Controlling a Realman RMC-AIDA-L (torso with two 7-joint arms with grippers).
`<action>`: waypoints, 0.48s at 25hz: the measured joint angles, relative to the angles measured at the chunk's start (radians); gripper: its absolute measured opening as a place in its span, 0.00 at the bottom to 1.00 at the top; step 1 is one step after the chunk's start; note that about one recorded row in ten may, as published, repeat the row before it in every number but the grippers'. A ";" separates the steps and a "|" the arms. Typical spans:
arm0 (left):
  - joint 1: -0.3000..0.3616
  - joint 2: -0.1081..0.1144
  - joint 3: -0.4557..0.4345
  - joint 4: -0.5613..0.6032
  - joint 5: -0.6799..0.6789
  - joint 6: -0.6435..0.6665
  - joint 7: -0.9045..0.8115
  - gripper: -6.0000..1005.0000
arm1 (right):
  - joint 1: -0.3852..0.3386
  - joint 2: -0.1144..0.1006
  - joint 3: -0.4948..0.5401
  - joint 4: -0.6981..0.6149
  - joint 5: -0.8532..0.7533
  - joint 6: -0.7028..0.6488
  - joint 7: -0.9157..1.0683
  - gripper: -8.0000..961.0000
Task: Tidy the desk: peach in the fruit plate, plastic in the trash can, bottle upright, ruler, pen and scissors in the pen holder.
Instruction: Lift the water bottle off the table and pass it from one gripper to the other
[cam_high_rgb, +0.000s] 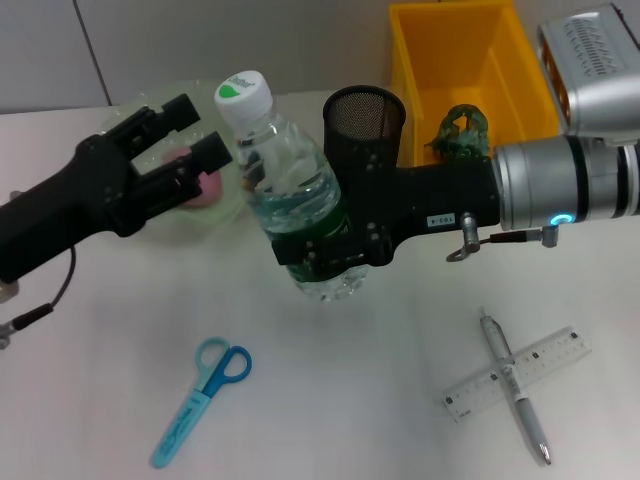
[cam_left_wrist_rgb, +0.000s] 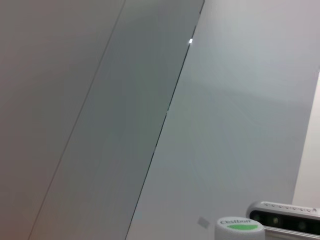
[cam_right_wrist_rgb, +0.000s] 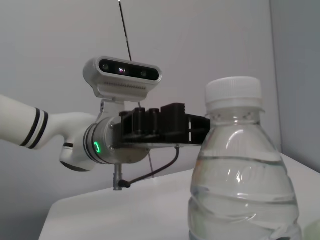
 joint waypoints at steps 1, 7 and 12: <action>-0.004 0.000 0.000 -0.007 0.002 0.001 0.010 0.84 | 0.003 0.000 0.000 0.009 0.002 0.000 -0.005 0.78; -0.020 -0.001 0.019 -0.028 -0.001 -0.003 0.047 0.84 | 0.024 0.001 -0.002 0.066 0.014 0.002 -0.036 0.78; -0.037 -0.004 0.026 -0.050 -0.004 -0.003 0.065 0.84 | 0.040 0.000 -0.002 0.097 0.015 0.005 -0.050 0.78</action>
